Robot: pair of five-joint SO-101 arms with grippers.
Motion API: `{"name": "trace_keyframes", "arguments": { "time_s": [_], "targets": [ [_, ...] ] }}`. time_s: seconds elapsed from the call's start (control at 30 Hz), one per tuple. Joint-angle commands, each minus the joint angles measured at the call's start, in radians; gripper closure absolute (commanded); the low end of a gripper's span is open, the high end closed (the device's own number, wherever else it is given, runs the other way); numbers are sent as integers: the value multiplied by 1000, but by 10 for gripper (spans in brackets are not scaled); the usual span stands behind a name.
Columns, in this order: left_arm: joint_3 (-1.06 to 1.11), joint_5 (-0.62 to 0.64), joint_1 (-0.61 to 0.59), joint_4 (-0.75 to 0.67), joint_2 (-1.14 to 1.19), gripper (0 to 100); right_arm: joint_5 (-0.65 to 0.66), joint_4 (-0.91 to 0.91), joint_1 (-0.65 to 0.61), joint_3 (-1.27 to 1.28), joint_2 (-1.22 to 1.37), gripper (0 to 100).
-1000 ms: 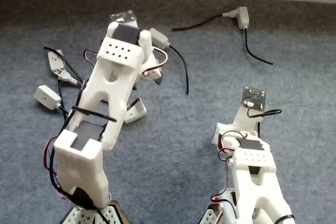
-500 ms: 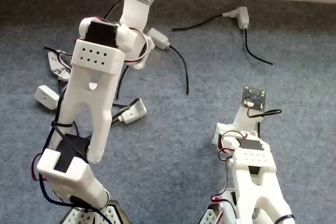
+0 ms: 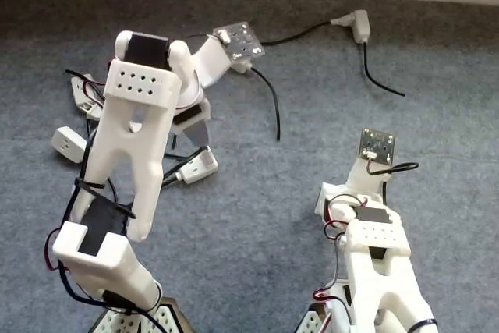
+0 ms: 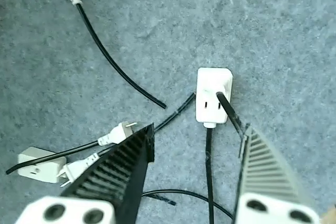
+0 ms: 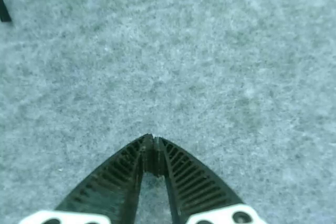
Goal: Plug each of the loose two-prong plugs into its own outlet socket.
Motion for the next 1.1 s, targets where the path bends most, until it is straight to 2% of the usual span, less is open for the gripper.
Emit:
{"name": "trace_keyframes", "arguments": {
  "time_s": [0.0,0.2,0.4,0.9,1.07],
  "targets": [
    [82,-8,-1,11,-44,733,2,-13,-4,-2,-12,992],
    [211,-58,45,6,-45,733,2,-13,-4,-2,-12,992],
    [229,-64,68,0,-42,733,2,-13,-4,-2,-12,992],
    [311,-64,31,-296,145,735,2,-13,-4,-2,-12,992],
    [331,-66,12,-308,153,734,2,-13,-4,-4,-12,992]
  ]
}}
